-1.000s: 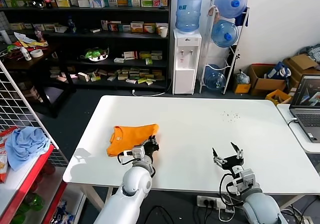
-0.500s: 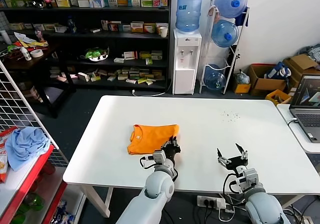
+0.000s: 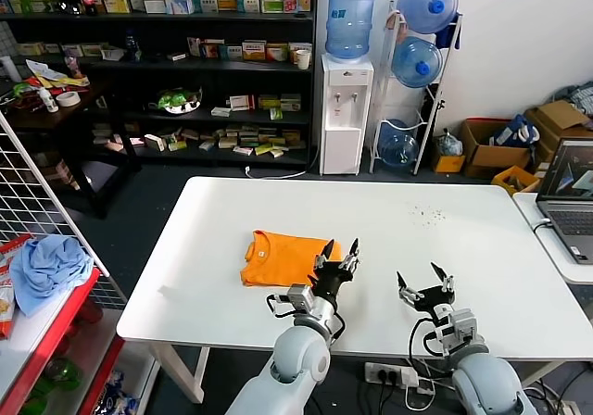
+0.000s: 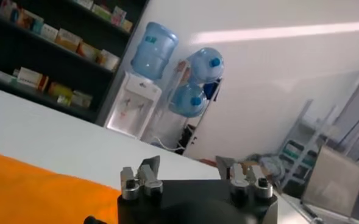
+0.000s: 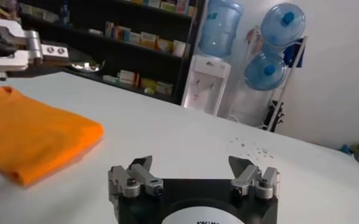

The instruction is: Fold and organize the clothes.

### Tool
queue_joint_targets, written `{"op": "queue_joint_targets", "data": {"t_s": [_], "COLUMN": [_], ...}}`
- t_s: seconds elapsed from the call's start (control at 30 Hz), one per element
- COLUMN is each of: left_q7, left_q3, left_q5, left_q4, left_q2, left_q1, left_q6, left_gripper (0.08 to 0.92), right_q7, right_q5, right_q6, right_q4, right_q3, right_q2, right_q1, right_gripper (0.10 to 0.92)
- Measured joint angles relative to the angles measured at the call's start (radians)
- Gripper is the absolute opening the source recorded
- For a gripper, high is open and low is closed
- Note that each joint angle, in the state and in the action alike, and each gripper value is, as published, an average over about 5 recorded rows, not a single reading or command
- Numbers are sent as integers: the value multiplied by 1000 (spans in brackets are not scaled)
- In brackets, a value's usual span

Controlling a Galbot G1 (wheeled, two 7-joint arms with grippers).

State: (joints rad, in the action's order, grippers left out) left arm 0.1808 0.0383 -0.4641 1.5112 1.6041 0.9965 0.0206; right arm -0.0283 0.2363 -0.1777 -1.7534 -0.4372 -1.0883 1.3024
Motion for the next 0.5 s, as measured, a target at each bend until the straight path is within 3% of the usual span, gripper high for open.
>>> {"op": "queue_joint_targets", "data": {"t_s": [0.2, 0.5], "left_q7": [-38, -90], "left_q3": [-79, -276], "left_q5": [65, 250], "left_q4": [60, 93], "left_q2": [-104, -260], "left_q1": [65, 200], "left_q6": [81, 221], "left_gripper": [815, 823], "right_q7": [24, 83], "right_q5": [6, -13], "right_q6": [24, 52], "right_q4": [6, 18], "right_q3": [-16, -69], "right_q2": [-16, -80], "right_q1": [-13, -24], "right_gripper": [823, 823]}}
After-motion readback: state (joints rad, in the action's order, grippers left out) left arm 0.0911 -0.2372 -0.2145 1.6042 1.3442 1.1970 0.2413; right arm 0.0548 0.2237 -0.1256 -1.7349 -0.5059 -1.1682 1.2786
